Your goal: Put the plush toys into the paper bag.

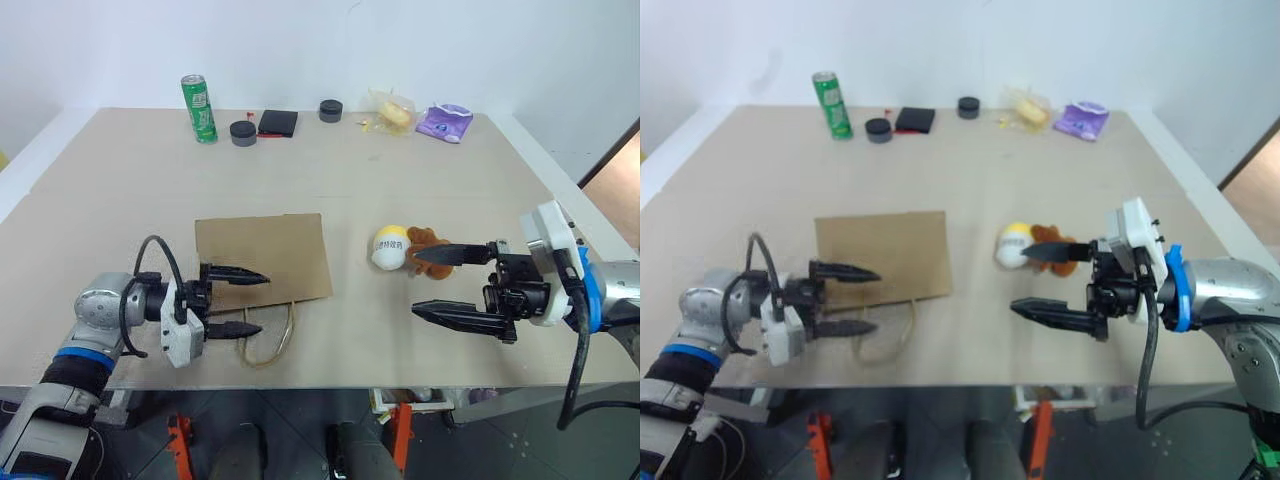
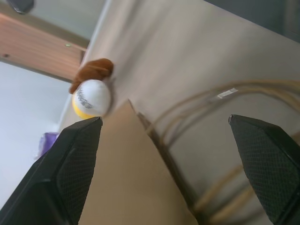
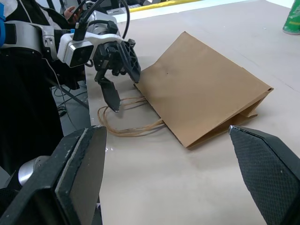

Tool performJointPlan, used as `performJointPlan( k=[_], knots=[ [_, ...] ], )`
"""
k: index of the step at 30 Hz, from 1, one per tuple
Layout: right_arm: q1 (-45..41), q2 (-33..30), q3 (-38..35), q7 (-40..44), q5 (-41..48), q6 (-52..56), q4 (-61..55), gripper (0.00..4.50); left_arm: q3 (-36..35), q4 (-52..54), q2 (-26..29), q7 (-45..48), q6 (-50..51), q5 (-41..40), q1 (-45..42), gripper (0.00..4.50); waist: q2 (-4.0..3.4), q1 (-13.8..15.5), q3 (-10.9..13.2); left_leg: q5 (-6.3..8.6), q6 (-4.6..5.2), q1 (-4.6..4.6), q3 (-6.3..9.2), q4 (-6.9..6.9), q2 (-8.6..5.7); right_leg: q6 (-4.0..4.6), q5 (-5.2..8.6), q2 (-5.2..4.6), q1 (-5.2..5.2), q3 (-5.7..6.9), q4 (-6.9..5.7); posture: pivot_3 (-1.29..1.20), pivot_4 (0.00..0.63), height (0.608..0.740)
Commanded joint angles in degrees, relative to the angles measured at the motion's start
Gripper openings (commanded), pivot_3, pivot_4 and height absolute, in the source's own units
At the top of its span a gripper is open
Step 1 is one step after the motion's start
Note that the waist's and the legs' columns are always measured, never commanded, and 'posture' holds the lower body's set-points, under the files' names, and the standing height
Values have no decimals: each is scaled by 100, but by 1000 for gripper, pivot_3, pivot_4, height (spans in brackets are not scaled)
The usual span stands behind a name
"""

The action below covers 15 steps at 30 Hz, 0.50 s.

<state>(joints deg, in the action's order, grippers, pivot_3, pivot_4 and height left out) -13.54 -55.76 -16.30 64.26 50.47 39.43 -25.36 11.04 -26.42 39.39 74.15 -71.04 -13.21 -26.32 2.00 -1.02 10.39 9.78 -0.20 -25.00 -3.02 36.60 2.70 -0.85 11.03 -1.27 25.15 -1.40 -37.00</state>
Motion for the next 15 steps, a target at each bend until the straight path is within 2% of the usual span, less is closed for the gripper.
performJointPlan(
  k=[1,7,15],
  knots=[
    [-2,-63,-302,-81,178,22,-206,4500,-307,27,224,-366,156,-488,-292,4468,0,-2,0,0,0,1,1,0,-1,-1,-1,0,-1,1,0,0,150,740],
    [21,-43,-288,-143,214,24,-226,4500,-218,-473,564,-320,-212,-587,-318,4468,0,-10,0,0,0,2,1,-1,2,0,0,2,0,1,0,0,150,740],
    [55,-44,-321,-198,287,35,-281,4500,44,-923,652,-298,-643,-399,-280,4468,0,-6,0,0,0,1,-2,-1,2,0,0,-1,1,1,0,0,150,740]
  ],
)
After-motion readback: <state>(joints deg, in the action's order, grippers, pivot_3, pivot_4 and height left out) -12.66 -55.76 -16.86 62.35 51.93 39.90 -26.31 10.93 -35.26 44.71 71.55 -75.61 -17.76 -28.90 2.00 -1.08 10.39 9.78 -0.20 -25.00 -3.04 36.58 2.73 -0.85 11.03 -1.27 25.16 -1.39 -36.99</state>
